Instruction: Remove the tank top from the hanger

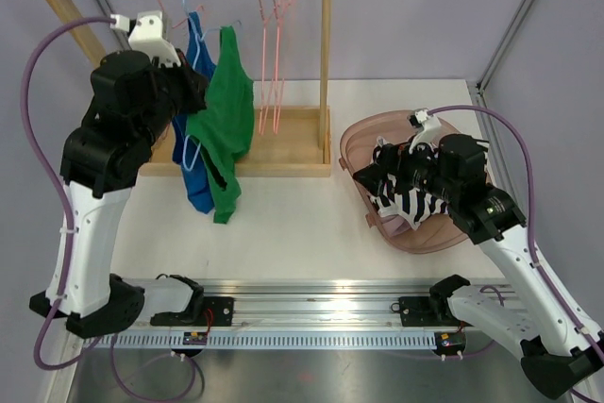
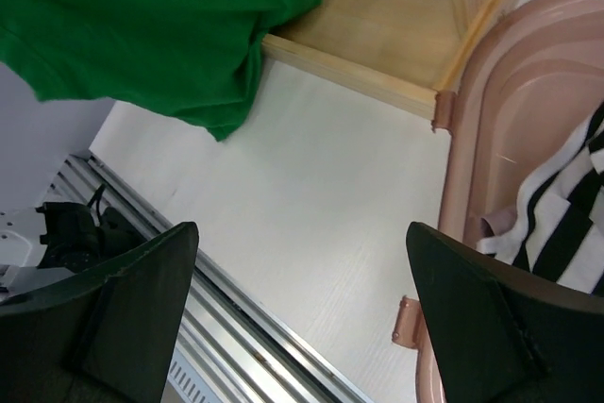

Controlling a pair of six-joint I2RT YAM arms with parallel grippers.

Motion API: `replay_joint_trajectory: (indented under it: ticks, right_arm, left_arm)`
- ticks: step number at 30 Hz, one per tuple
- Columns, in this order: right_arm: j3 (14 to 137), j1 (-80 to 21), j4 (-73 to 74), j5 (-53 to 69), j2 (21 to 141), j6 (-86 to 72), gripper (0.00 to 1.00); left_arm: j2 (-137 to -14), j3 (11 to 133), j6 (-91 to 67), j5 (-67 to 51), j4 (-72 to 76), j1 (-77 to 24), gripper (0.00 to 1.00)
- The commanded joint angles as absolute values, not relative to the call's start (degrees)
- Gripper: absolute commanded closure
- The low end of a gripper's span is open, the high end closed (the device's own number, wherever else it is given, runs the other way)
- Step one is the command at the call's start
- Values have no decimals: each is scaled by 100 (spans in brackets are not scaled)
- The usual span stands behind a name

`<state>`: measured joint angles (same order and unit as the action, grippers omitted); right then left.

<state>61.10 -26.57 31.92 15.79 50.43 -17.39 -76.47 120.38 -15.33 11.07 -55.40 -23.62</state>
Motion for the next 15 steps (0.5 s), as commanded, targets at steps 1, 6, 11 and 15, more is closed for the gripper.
replay_joint_trajectory:
  ticks: [1,6,11,15]
  right_arm:
    - [5925,-2646,2332,2345,4931,-2046,1]
    - [5283,-2654,1189,3276,4939,-2671,1]
    - [4282,-2654,-612,3419,5124,-3646,1]
    - [3639,-2864,-2002,3394,5544,-4271,1]
  left_arm:
    - [-6805,10922,-1889,870,-4958,-2461,100]
    - [-5436,9222,-2214,396,-4607,-2540,100]
    - [-4221,7614,-2627,46,-4386,-2549,100]
    - [-3490,6481,-2943,-605,-4289,-2549,100]
